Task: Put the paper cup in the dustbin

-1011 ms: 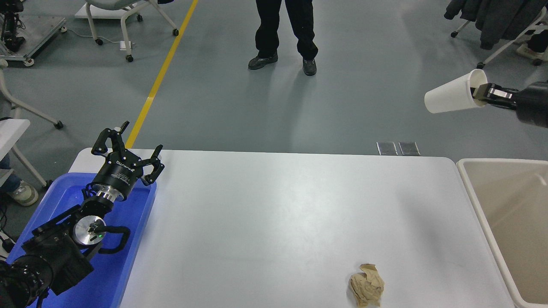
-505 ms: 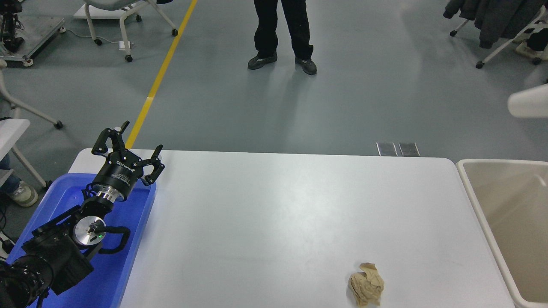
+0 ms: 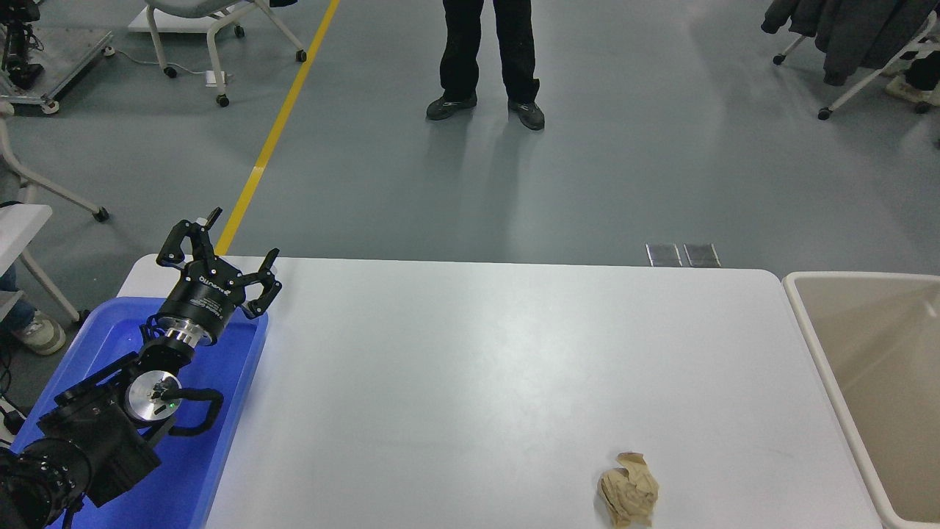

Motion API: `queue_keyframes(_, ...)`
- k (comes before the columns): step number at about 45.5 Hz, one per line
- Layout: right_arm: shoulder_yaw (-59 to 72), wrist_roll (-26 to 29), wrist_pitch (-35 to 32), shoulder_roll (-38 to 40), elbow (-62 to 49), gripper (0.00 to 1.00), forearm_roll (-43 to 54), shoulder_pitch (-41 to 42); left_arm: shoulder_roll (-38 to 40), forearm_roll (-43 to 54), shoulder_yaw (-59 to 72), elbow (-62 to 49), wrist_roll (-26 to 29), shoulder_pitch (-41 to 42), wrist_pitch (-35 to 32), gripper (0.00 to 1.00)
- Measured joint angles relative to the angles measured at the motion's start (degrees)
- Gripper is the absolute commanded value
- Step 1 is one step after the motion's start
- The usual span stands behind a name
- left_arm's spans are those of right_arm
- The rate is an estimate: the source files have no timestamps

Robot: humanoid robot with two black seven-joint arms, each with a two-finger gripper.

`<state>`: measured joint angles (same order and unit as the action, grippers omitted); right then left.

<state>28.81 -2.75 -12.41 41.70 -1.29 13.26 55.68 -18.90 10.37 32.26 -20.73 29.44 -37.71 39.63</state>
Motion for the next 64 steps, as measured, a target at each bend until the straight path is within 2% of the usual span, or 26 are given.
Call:
queue_keyframes(33,-8.64,2.1,8.64,-12.43,-0.64,0.0,-0.3,-16.25,0.0,-0.03,0.0,0.0,0.0,0.0,-0.04,1.0)
queue_keyframes(60,-10.36,2.13,10.45,-14.47,-0.64,0.0,-0.33,-18.94,0.0,-0.03,0.0,0.0,0.0,0.0,-0.01,1.0)
queue_keyframes(64,-10.39,2.13,11.02,-14.56,-0.57,0.16,-0.33,-19.0,0.0,-0.03,0.0,0.0,0.0,0.0,-0.01,1.0)
